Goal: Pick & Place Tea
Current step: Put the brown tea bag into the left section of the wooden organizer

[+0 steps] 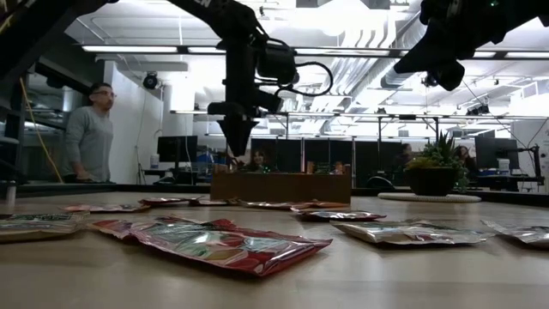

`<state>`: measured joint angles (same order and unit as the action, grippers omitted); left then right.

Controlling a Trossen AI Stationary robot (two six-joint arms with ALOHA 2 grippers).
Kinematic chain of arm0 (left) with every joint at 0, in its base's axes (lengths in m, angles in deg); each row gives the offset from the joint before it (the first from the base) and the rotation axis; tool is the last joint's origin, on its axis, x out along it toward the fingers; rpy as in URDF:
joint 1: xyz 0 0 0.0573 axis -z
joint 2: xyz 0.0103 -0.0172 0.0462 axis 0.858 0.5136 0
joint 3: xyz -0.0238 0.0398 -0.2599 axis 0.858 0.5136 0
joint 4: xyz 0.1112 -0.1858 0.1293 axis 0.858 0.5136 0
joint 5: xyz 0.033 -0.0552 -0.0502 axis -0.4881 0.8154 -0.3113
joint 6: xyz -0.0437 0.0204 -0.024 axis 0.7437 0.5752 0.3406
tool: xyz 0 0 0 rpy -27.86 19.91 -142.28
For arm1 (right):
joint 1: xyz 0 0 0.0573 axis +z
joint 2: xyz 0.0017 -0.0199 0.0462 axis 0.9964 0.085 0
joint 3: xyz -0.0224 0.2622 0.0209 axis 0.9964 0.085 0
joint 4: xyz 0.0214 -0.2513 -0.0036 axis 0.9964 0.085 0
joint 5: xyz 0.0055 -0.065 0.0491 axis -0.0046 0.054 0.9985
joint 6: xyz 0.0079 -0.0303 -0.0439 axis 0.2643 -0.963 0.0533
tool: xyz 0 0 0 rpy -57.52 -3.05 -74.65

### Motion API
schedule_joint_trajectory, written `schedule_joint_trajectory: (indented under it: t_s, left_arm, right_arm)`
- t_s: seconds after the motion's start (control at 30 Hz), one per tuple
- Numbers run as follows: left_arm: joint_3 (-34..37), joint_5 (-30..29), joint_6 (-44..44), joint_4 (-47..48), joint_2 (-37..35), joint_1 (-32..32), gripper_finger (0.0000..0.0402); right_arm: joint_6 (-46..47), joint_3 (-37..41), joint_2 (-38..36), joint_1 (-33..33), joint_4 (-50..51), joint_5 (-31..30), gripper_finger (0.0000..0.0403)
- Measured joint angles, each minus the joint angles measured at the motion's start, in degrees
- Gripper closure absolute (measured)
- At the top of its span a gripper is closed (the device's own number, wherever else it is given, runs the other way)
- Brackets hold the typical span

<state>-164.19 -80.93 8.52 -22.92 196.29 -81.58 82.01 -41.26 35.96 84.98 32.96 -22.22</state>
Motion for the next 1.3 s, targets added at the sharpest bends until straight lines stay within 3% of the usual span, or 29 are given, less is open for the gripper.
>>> schedule_joint_trajectory:
  t_s: [0.23,0.37,0.63,0.9,1.3]
  left_arm:
    - [-7.55,-0.17,4.90,5.12,-0.01,0.10,0.0268]
    - [-12.96,2.81,8.22,7.81,-0.04,0.40,0.0281]
    - [-21.42,12.00,17.99,12.62,-0.12,1.50,0.0386]
    - [-22.56,16.44,29.56,13.59,-0.12,7.05,0.0399]
    - [-22.56,12.60,48.65,11.36,-0.12,20.97,0.0401]
  right_arm:
    - [0.00,0.00,-0.01,0.02,0.00,0.35,0.0403]
    - [0.15,0.00,-0.01,0.00,0.00,0.76,0.0403]
    - [3.52,0.00,-0.01,0.02,2.97,0.87,0.0403]
    - [5.07,0.02,-0.01,0.17,5.33,2.56,0.0403]
    - [5.25,0.02,-0.01,0.17,7.42,6.42,0.0403]
